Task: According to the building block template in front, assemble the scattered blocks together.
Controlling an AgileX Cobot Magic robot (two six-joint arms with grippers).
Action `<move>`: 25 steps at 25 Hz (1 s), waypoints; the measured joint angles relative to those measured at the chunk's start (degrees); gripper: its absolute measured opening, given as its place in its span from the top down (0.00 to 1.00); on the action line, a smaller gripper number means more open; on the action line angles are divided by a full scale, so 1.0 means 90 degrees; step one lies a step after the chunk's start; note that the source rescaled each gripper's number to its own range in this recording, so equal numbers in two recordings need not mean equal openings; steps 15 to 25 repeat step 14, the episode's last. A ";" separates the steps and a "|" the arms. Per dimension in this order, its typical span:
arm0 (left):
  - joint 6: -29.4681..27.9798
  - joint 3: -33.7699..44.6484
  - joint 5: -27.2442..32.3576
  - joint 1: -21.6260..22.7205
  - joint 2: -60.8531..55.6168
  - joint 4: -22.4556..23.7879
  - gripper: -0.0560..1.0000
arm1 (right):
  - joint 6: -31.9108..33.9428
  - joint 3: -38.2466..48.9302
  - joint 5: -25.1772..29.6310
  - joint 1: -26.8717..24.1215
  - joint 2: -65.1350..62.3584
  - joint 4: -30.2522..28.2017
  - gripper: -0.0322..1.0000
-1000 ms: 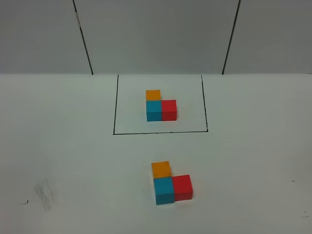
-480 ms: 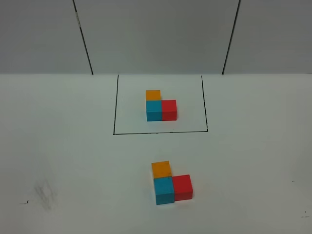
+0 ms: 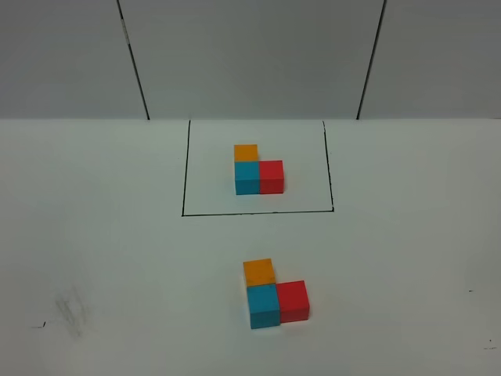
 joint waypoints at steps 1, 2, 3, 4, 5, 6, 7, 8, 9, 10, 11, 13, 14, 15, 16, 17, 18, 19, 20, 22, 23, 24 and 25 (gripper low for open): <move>0.0000 0.0000 0.0000 0.0000 0.0000 0.0000 0.18 | 0.0000 0.0000 0.0000 0.0000 0.0000 0.0000 0.22; 0.0000 0.0000 0.0000 0.0000 0.0000 0.0000 0.18 | -0.0003 0.0000 -0.0005 -0.0018 0.0000 0.0006 0.22; 0.0000 0.0000 0.0000 0.0000 0.0000 0.0000 0.18 | -0.0003 0.0000 -0.0005 -0.0062 0.0000 0.0012 0.22; 0.0000 0.0000 0.0000 0.0000 0.0000 0.0000 0.18 | -0.0003 0.0000 -0.0005 -0.0121 0.0000 0.0023 0.22; 0.0000 0.0000 0.0000 0.0000 0.0000 0.0000 0.18 | -0.0003 0.0000 -0.0005 -0.0203 0.0000 0.0030 0.22; 0.0000 0.0000 0.0000 0.0000 0.0000 0.0000 0.18 | -0.0003 0.0000 -0.0005 -0.0278 0.0000 0.0030 0.22; 0.0000 0.0000 0.0000 0.0000 0.0000 0.0000 0.18 | -0.0003 0.0000 -0.0005 -0.0358 0.0000 0.0035 0.22; 0.0000 0.0000 0.0000 0.0000 0.0000 0.0000 0.18 | -0.0003 0.0000 -0.0005 -0.0434 0.0000 0.0050 0.22; 0.0000 0.0000 0.0000 0.0000 0.0000 0.0000 0.18 | -0.0003 0.0000 -0.0005 -0.0503 0.0000 0.0051 0.22; 0.0000 0.0000 0.0000 0.0000 0.0000 0.0000 0.18 | -0.0003 0.0000 -0.0005 -0.0584 0.0000 0.0051 0.22; 0.0000 0.0000 0.0000 0.0000 0.0000 0.0000 0.18 | -0.0003 0.0000 -0.0005 -0.0669 0.0000 0.0051 0.22; 0.0000 0.0000 0.0000 0.0000 0.0000 0.0000 0.18 | -0.0003 0.0000 -0.0005 -0.0779 0.0000 0.0051 0.22; 0.0000 0.0000 0.0000 0.0000 0.0000 0.0000 0.18 | -0.0003 0.0000 -0.0005 -0.0806 0.0000 0.0055 0.22; 0.0000 0.0000 0.0000 0.0000 0.0000 0.0000 0.18 | -0.0003 0.0000 -0.0005 -0.0806 0.0000 0.0055 0.22; 0.0000 0.0000 0.0000 0.0000 0.0000 0.0000 0.18 | -0.0003 0.0000 -0.0005 -0.0806 0.0000 0.0055 0.22; 0.0000 0.0000 0.0000 0.0000 0.0000 0.0000 0.18 | -0.0003 0.0000 -0.0005 -0.0806 0.0000 0.0055 0.22; 0.0000 0.0000 0.0000 0.0000 0.0000 0.0000 0.18 | -0.0003 0.0000 -0.0005 -0.0806 0.0000 0.0055 0.22; 0.0000 0.0000 0.0000 0.0000 0.0000 0.0000 0.18 | -0.0003 0.0000 -0.0005 -0.0806 0.0000 0.0055 0.22; 0.0000 0.0000 0.0000 0.0000 0.0000 0.0000 0.18 | -0.0003 0.0000 -0.0005 -0.0806 0.0000 0.0055 0.22; 0.0000 0.0000 0.0000 0.0000 0.0000 0.0000 0.18 | -0.0003 0.0000 -0.0005 -0.0806 0.0000 0.0055 0.22; 0.0000 0.0000 0.0000 0.0000 0.0000 0.0000 0.18 | -0.0003 0.0000 -0.0005 -0.0806 0.0000 0.0055 0.22; 0.0000 0.0000 0.0000 0.0000 0.0000 0.0000 0.18 | -0.0003 0.0000 -0.0005 -0.0806 0.0000 0.0055 0.22; 0.0000 0.0000 0.0000 0.0000 0.0000 0.0000 0.18 | -0.0003 0.0000 -0.0005 -0.0806 0.0000 0.0055 0.22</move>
